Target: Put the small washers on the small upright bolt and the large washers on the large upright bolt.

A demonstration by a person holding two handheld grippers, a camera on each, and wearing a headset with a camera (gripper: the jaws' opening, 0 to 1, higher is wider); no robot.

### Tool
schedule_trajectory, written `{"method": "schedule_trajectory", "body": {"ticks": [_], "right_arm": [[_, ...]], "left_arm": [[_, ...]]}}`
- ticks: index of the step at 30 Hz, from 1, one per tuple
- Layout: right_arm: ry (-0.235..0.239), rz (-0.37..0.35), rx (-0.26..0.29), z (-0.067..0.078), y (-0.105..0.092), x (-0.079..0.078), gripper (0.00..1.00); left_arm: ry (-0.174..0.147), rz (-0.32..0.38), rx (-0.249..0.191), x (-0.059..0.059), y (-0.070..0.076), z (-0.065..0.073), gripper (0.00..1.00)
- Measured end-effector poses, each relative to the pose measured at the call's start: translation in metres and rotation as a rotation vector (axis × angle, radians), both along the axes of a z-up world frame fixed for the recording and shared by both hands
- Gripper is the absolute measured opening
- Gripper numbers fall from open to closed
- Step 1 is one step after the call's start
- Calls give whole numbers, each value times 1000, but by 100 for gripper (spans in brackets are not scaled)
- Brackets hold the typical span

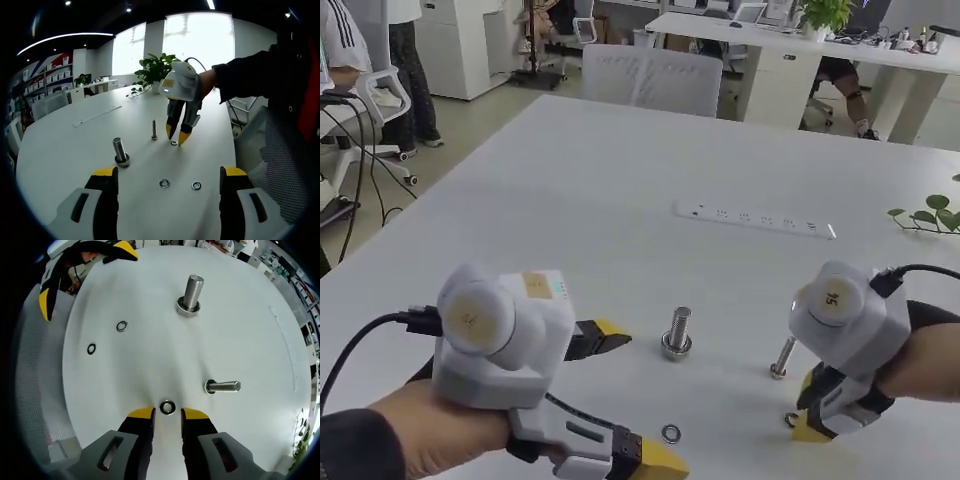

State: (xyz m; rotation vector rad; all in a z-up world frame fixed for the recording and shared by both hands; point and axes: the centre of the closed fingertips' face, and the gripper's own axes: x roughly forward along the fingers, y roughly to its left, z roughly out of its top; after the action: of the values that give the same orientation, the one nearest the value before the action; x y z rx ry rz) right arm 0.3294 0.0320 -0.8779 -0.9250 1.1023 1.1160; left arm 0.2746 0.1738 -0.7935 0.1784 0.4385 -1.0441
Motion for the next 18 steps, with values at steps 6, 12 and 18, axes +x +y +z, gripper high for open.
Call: {"method": "schedule_trajectory", "body": {"ticks": [6,12,18], "right_arm": [[8,2,-2,0,2,-1,21],[14,-5,2,0,3,-1,21],[11,1,4,1,4,-2,19]], "left_arm": [[-2,1,0,-1,1,0,83],[-3,6,-2,-1,2,2,83],[-2,7,-2,-1,2,2,83]]}}
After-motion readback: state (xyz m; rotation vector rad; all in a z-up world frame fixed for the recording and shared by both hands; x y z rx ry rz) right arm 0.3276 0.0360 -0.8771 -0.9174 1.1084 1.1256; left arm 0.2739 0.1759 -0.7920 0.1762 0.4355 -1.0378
